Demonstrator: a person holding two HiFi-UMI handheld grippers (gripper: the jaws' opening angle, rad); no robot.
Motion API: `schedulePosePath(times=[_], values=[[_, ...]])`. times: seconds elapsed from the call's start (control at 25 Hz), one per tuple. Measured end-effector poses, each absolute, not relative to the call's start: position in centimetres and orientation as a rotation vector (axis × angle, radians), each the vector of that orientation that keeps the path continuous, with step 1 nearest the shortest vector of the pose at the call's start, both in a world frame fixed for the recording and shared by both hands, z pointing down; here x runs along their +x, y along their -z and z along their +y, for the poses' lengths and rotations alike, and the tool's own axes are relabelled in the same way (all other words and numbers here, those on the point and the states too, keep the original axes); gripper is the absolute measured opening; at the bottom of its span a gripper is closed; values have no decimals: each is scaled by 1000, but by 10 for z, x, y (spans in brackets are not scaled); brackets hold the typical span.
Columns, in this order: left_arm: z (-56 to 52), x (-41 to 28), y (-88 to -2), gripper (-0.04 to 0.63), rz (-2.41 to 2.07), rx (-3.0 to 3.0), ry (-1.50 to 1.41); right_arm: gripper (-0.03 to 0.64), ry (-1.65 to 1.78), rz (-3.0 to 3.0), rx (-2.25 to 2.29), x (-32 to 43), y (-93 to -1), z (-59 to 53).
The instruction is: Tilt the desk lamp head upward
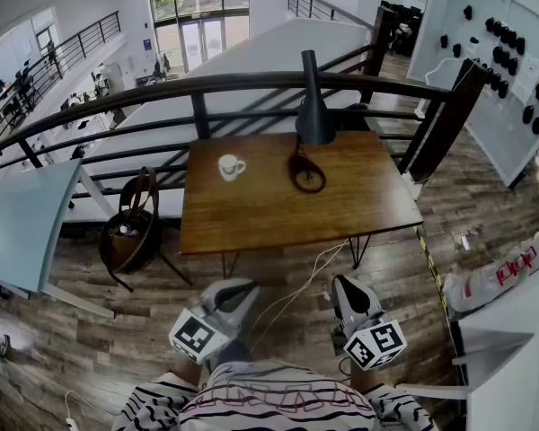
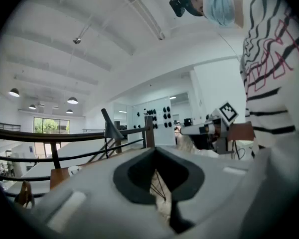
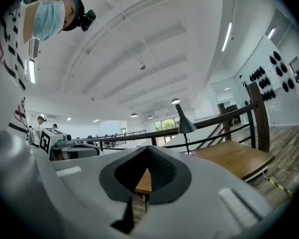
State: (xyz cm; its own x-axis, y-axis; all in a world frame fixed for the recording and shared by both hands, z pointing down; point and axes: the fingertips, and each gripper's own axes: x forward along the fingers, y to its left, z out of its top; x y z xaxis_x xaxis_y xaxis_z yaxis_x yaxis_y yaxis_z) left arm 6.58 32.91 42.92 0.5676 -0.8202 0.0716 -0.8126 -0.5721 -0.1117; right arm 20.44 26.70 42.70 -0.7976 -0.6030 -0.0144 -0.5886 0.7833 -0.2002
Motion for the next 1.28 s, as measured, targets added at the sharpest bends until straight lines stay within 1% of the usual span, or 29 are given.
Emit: schedulePosePath(times=[0.32,0.36,0.4,0.44,0.52,0.56,0.64,0.84,1.0,1.28], values=[[307,63,-431,5,1504,-2706,130,2,353,2832,-971,212,-433,246],[302,63,-432,25,1507,-2720,110,17,370,2831,-983,212,-435,241],[297,63,-433,78,1507,-2729,100,67,383,2833,-993,212,-437,236],[290,63,-434,95,1505,-2734,100,101,387,2834,-1002,211,-439,230],[274,61,-437,95,1496,-2747,101,102,385,2831,-1019,210,-443,218],[265,59,-439,101,1488,-2756,100,119,389,2827,-1031,209,-444,210],[245,54,-440,135,1464,-2774,103,149,406,2817,-1057,204,-445,193],[192,27,-437,184,1446,-2778,99,160,422,2795,-1097,183,-439,146],[149,-6,-423,194,1427,-2789,94,161,428,2764,-1117,154,-428,100],[87,-89,-409,199,1421,-2775,67,164,410,2750,-1138,76,-408,25]])
